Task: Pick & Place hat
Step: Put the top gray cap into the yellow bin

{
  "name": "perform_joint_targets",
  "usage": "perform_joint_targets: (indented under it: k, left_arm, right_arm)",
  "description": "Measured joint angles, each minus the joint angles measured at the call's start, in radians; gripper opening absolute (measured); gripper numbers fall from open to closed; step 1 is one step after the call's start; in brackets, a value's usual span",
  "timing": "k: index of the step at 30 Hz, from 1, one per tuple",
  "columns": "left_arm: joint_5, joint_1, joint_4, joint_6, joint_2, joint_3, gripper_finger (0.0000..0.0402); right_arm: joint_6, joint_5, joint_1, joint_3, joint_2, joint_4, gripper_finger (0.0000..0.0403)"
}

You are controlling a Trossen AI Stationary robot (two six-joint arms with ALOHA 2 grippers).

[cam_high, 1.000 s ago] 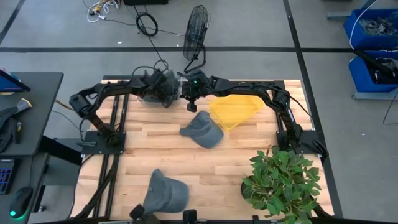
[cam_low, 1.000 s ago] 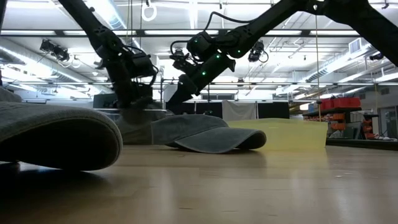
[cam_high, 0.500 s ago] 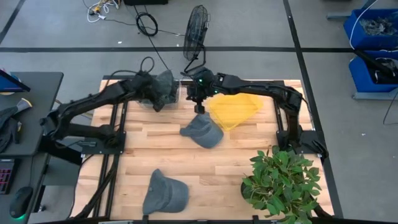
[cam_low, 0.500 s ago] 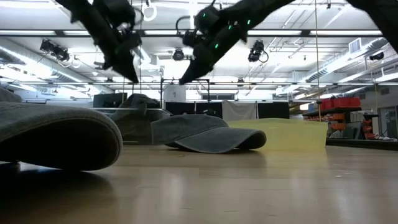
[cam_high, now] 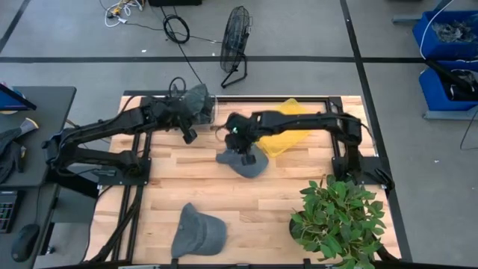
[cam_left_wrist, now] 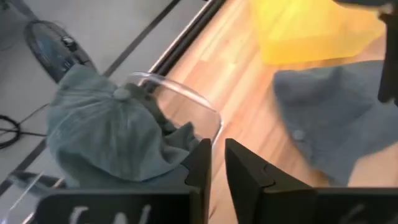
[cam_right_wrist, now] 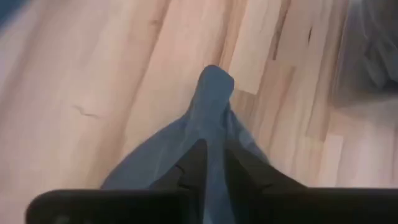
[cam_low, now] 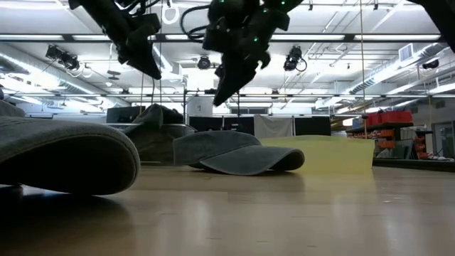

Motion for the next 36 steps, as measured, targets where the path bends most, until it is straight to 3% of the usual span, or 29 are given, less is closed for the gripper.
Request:
perform_joint_targets:
  k: [6,8,16,22,29,36]
  left_arm:
    - [-0.027,-0.012,-0.01,0.0,0.0,0.0,0.0089]
    - [-0.028,-0.012,-0.016,0.0,0.0,0.0,0.0096]
    - [-0.028,-0.012,-0.023,0.0,0.0,0.001,0.0097]
    - [-0.028,-0.012,-0.023,0.0,0.0,0.001,0.0097]
    - [-0.028,-0.011,-0.035,0.0,0.0,0.001,0.0097]
    - [-0.027,-0.011,-0.038,-0.001,0.0,0.001,0.0096]
  right_arm:
    - [-0.047,0.255,0.064,-0.001,0.067,0.012,0.0126]
    - [-0.047,0.295,0.068,0.0,0.083,0.037,0.0145]
    - [-0.043,0.184,0.044,0.0,0.114,-0.046,0.0188]
    - [0.009,0.246,0.034,-0.001,0.114,-0.088,0.0187]
    - [0.039,0.286,0.058,0.0,0.046,-0.262,0.018]
    - [0.008,0.145,0.057,-0.016,0.065,-0.129,0.018]
